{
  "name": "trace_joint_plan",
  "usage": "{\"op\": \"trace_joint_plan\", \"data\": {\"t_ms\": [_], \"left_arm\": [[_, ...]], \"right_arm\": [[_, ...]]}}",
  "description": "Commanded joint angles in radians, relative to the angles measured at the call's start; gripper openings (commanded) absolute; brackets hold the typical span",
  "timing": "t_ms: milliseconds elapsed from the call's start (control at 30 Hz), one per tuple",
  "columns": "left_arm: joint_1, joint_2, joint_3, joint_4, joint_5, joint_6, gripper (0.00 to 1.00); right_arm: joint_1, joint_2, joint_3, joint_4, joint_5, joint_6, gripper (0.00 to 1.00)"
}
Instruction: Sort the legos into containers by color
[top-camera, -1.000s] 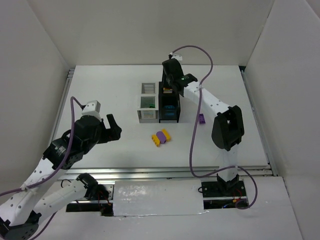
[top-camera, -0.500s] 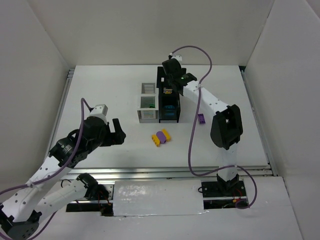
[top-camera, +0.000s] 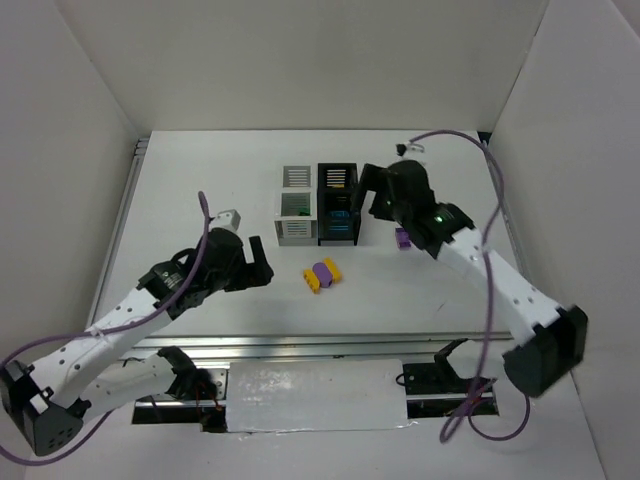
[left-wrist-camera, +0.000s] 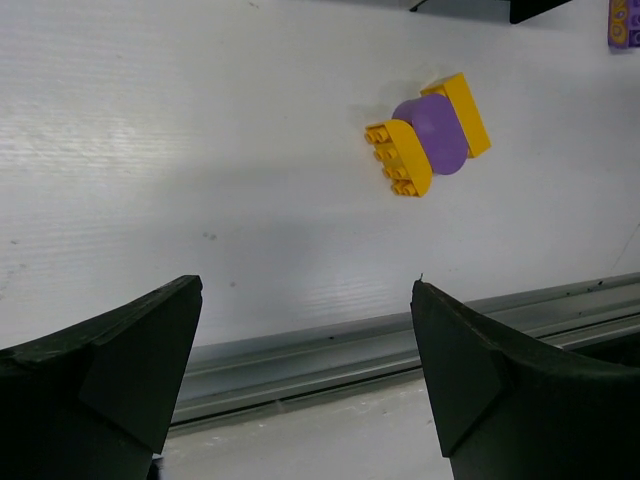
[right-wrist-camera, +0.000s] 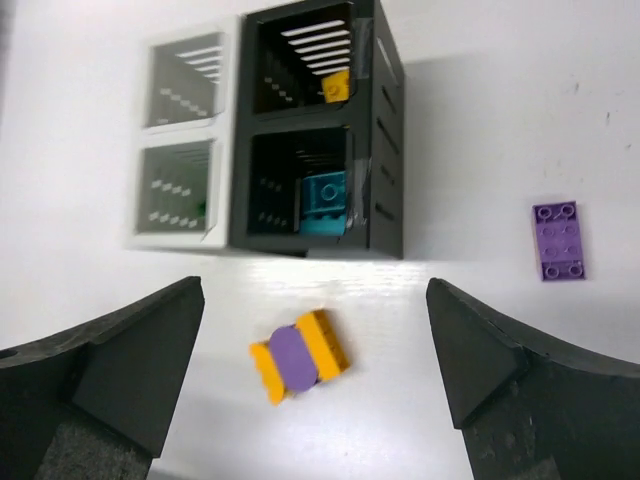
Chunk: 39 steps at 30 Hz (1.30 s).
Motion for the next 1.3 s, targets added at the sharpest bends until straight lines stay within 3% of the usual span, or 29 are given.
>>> {"op": "trace_joint_plan", "data": {"t_ms": [0, 167, 333, 467, 600, 733, 867, 1100, 1267], "left_arm": [[-0.088, 0.060, 0.009, 0.099, -0.081, -0.138, 0.98], [-0.159, 0.270, 0.102, 0.115, -0.130, -0.133, 1.00], [-0.163, 0.226, 0.122, -0.072, -0.338, -0.407, 0.99], [-0.159, 0.120, 0.081, -0.076, -0.367, -0.437, 1.00], [-0.151, 0.060, 0.049, -0.094, -0.350, -0.402, 1.00], [-0.145, 0.066, 0.014, -0.009, -0.267, -0.293, 0.99], [-0.145, 0.096, 0.017, -0.023, -0.250, -0.305, 0.99], [-0.143, 0.056, -0.023, 0.035, -0.210, -0.233, 0.99], [-0.143, 0.082, -0.055, 0.069, -0.164, -0.195, 0.99]], "right_arm": [[0.008, -0.178, -0.137, 0.026, -0.066, 0.065, 1.00], [0.022, -0.351, -0.297, -0.026, -0.224, -0.002, 1.00], [0.069, -0.315, -0.397, 0.036, -0.475, -0.126, 0.99], [0.172, -0.174, -0.348, 0.017, -0.307, -0.144, 1.00], [0.181, -0.002, -0.312, 0.078, -0.293, -0.163, 0.94], [0.232, 0.138, -0.239, 0.072, -0.206, -0.160, 0.93], [0.241, 0.260, -0.191, 0.098, -0.214, -0.157, 0.89], [0.266, 0.356, -0.136, 0.069, -0.195, -0.251, 0.72], [0.263, 0.403, -0.118, 0.064, -0.191, -0.303, 0.73]]}}
